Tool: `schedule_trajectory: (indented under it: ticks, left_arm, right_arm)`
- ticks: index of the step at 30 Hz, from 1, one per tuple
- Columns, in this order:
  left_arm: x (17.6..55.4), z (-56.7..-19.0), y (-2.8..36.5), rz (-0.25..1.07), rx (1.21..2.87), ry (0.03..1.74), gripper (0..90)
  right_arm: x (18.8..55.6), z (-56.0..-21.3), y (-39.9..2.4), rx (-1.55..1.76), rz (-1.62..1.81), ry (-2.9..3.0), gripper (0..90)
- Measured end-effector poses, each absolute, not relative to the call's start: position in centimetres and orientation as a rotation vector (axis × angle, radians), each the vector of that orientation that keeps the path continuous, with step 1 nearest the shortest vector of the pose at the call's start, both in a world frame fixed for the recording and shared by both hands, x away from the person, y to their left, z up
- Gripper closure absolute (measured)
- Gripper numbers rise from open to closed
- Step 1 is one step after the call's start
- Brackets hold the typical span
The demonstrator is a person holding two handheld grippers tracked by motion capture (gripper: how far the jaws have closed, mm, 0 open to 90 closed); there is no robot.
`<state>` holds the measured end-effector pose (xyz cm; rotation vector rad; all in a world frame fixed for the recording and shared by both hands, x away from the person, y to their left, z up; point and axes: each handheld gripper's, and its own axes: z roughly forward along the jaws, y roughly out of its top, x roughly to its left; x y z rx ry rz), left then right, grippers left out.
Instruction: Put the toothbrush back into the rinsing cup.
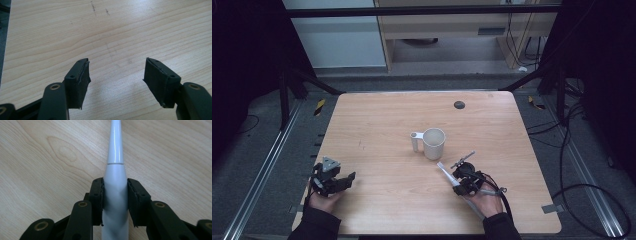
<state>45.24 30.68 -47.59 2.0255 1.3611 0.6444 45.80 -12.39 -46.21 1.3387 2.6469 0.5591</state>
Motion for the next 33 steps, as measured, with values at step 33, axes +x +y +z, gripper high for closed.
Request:
schedule_trajectory:
  ticks: [33]
  left_arm:
    - [45.2,-47.5,30.6,0.658,2.02,1.357,36.4]
  right_arm:
    - [44.4,-40.8,-15.9,1.268,1.062,2.28,67.6]
